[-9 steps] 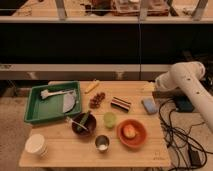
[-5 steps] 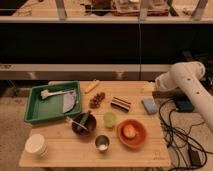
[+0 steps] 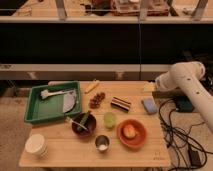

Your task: Place eraser in plastic cup

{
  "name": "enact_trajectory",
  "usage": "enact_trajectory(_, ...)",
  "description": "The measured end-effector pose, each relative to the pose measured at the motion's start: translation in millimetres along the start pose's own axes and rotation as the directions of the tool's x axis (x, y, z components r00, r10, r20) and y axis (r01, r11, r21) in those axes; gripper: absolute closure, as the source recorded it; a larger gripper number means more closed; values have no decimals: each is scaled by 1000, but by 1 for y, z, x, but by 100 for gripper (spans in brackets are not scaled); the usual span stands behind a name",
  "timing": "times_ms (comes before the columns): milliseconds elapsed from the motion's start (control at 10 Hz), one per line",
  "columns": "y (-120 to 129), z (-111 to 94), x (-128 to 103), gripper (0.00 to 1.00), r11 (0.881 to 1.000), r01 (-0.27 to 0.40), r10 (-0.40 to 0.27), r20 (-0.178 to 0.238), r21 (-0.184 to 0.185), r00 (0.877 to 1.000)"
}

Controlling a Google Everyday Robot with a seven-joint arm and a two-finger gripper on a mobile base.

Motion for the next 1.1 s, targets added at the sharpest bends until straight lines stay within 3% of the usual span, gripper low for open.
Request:
enact_trajectory(900, 0, 0, 1, 20, 1000, 3, -3, -1, 1, 1000)
enact_trajectory(1100, -11, 5, 3, 20, 998, 62, -62, 24, 16, 998)
